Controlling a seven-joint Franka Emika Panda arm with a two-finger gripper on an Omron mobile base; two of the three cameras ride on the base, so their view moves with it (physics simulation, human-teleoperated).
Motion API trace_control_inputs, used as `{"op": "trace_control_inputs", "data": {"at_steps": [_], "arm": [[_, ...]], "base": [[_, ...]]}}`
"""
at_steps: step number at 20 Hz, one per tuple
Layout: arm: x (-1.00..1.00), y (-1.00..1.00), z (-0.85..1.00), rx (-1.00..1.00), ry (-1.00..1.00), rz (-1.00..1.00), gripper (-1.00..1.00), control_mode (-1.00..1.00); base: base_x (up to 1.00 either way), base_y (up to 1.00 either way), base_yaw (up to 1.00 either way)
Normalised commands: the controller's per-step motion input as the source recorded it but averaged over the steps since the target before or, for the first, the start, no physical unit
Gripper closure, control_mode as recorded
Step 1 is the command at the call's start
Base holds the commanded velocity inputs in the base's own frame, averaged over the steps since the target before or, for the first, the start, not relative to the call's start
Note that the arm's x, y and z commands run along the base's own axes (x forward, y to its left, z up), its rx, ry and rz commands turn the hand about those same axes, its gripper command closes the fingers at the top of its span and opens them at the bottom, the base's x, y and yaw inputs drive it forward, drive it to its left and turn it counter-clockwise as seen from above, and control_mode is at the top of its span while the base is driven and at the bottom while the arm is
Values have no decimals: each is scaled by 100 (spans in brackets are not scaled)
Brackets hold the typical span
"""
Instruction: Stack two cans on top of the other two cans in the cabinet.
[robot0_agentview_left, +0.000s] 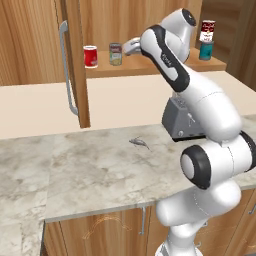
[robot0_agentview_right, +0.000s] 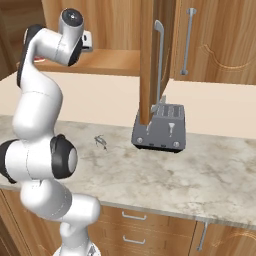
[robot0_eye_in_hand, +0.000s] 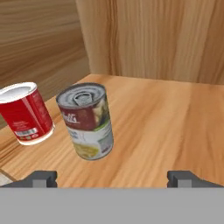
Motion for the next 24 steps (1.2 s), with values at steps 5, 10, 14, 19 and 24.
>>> {"op": "trace_control_inputs", "data": {"at_steps": [5, 10, 14, 19, 24], "arm": [[22, 39, -7, 0, 0, 2, -100, -100], [21, 21, -5, 0, 0, 1, -100, -100], [14, 14, -1, 0, 0, 7, -100, -100], [13, 14, -2, 0, 0, 10, -100, -100], [16, 9, -3, 0, 0, 8, -100, -100]], "base": [[0, 0, 0], [0, 0, 0], [0, 0, 0], [0, 0, 0], [0, 0, 0]]}}
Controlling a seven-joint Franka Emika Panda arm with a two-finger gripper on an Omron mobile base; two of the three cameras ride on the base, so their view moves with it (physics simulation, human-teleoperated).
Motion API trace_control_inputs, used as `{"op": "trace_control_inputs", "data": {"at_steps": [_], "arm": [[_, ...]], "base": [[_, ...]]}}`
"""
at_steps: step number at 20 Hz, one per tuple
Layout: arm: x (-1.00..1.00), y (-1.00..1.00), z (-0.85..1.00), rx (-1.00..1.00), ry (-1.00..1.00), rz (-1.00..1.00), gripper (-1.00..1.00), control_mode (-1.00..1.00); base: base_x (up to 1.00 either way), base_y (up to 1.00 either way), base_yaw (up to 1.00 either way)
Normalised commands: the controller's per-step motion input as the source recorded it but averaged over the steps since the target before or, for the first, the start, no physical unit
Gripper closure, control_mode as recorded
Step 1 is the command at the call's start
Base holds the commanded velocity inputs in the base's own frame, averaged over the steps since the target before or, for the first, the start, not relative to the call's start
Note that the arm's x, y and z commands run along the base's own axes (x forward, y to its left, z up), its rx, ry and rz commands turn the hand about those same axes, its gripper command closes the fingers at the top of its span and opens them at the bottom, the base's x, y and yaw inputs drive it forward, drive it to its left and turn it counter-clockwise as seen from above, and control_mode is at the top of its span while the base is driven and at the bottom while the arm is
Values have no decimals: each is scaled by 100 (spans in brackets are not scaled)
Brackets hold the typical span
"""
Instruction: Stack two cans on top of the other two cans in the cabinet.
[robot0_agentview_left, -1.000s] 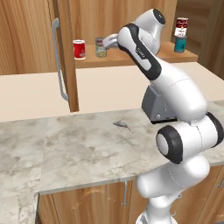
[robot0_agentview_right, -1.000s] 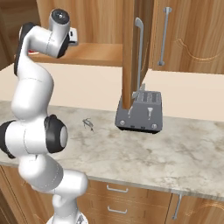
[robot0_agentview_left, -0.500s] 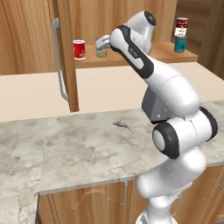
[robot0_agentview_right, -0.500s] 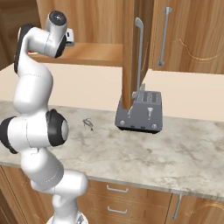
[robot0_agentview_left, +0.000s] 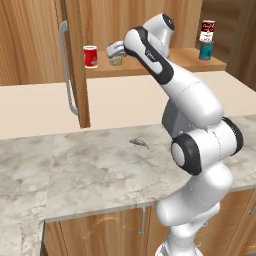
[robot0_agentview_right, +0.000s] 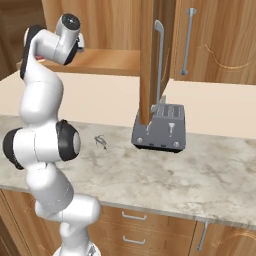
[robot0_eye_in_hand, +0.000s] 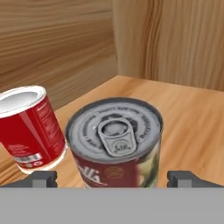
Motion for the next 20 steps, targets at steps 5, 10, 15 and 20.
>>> {"op": "trace_control_inputs", "data": {"at_steps": [5, 10, 15, 20], "arm": [[14, 7, -2, 0, 0, 4, -100, -100], [11, 12, -5, 0, 0, 1, 100, -100], [-9, 2, 4, -1, -1, 0, 100, -100], [-39, -6, 26, 0, -9, 0, 100, -100]], "base": [[0, 0, 0], [0, 0, 0], [0, 0, 0], [0, 0, 0]]}}
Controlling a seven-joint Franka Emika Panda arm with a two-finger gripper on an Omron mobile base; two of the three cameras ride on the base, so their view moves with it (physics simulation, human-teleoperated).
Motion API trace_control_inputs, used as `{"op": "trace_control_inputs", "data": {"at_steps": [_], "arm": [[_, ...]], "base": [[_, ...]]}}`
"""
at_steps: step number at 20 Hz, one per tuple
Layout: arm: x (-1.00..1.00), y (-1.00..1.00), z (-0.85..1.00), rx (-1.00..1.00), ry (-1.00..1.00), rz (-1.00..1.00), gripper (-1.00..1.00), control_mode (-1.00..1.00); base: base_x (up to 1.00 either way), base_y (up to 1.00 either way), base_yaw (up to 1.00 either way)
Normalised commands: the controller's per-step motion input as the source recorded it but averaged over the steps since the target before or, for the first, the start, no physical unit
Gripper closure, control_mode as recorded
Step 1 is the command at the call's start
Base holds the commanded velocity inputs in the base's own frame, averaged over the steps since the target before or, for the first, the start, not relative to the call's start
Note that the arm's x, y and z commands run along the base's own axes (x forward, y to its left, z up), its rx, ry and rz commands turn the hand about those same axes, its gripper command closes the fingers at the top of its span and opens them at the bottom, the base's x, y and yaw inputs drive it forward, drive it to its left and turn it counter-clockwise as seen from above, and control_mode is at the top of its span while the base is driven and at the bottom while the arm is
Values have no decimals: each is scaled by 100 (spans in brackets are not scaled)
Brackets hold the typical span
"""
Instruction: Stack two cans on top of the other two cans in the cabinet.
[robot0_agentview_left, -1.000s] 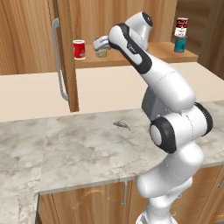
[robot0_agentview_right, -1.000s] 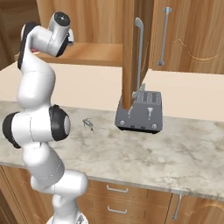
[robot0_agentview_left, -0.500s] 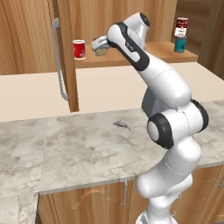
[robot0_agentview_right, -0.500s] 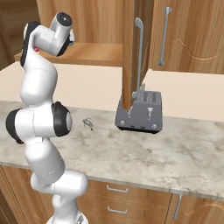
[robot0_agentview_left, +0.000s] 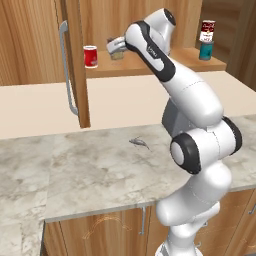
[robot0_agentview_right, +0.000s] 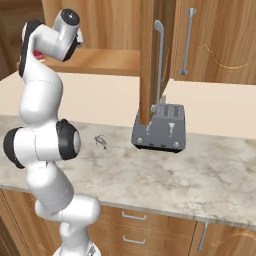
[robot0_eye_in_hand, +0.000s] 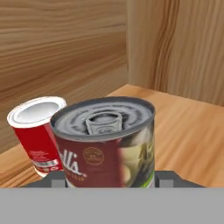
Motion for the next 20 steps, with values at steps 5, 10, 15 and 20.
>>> {"op": "trace_control_inputs", "data": {"at_steps": [5, 10, 15, 20], "arm": [[-39, -2, 13, 8, -15, 0, 100, -100], [-8, -3, 6, 17, -8, 0, 100, -100], [-1, 4, 23, 6, -11, 0, 100, -100], [-5, 8, 39, 0, 1, 0, 100, -100]], "base": [[0, 0, 0], [0, 0, 0], [0, 0, 0], [0, 0, 0]]}}
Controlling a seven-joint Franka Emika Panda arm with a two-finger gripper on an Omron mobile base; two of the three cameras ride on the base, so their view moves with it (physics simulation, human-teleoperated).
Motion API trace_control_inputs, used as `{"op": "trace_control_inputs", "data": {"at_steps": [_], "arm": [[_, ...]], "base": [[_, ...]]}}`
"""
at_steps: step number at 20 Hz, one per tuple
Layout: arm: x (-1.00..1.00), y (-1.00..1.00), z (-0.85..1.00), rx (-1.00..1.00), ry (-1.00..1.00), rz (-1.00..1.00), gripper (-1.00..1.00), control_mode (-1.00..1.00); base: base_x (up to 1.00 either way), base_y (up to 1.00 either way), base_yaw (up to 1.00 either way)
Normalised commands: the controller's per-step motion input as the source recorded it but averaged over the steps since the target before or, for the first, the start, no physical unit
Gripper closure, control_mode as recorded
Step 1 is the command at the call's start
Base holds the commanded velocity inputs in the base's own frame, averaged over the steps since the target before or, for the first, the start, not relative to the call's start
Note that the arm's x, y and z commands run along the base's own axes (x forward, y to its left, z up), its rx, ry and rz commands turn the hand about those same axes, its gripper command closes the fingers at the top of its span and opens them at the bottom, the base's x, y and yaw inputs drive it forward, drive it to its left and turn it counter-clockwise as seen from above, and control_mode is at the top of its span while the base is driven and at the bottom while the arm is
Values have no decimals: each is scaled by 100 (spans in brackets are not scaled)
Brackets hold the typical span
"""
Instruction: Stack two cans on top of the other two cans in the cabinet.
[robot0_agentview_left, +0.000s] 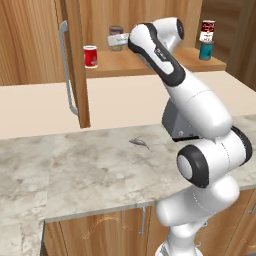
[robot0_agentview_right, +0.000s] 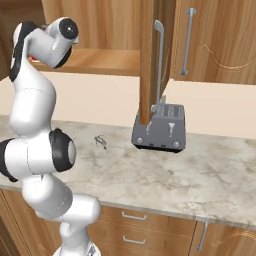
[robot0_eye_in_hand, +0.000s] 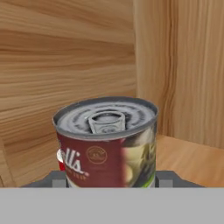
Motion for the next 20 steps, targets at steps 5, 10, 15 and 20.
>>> {"op": "trace_control_inputs", "data": {"at_steps": [5, 10, 15, 20], "arm": [[2, 20, 27, 0, 8, 0, 100, -100], [0, 28, 10, 0, 4, 0, 100, -100], [2, 30, 3, 0, -2, 0, 100, -100], [2, 26, -2, 0, -1, 0, 100, -100]], "base": [[0, 0, 0], [0, 0, 0], [0, 0, 0], [0, 0, 0]]}}
